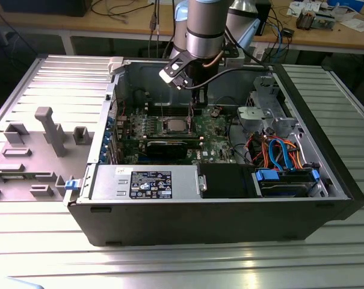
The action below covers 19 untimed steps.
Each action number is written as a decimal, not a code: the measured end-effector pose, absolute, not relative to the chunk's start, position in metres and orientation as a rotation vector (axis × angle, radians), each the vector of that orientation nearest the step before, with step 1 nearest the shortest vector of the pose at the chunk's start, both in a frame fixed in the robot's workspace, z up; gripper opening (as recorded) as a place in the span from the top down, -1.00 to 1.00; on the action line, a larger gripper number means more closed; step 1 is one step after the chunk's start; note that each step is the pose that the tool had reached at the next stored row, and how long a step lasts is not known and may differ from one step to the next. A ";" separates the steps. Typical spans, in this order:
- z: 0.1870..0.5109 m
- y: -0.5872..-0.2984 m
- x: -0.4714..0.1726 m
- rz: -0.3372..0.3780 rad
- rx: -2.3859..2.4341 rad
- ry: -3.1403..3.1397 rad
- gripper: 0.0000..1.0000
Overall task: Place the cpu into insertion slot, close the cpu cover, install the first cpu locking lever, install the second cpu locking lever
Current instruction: 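Close the cpu cover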
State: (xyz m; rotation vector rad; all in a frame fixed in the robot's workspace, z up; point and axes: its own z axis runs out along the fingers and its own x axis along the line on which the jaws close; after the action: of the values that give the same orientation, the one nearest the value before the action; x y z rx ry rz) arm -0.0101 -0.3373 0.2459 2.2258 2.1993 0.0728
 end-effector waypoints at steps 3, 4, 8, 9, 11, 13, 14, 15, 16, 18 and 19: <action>0.246 -0.337 -0.012 0.073 2.226 2.199 0.79; 0.246 -0.337 -0.012 0.073 2.226 2.199 0.79; 0.246 -0.337 -0.014 0.073 2.226 2.199 0.79; 0.246 -0.337 -0.014 0.073 2.226 2.199 0.79; 0.246 -0.337 -0.014 0.073 2.226 2.199 0.79; 0.246 -0.337 -0.014 0.073 2.226 2.199 0.79; 0.246 -0.337 -0.015 0.073 2.226 2.199 0.79; 0.245 -0.337 -0.016 0.073 2.226 2.199 0.79; 0.245 -0.337 -0.017 0.073 2.226 2.199 0.79; 0.244 -0.338 -0.019 0.074 2.226 2.200 0.79; 0.244 -0.339 -0.021 0.074 2.225 2.200 0.79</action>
State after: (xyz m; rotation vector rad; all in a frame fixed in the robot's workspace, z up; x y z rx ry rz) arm -0.0205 -0.3388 0.2435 2.2255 2.2004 0.0735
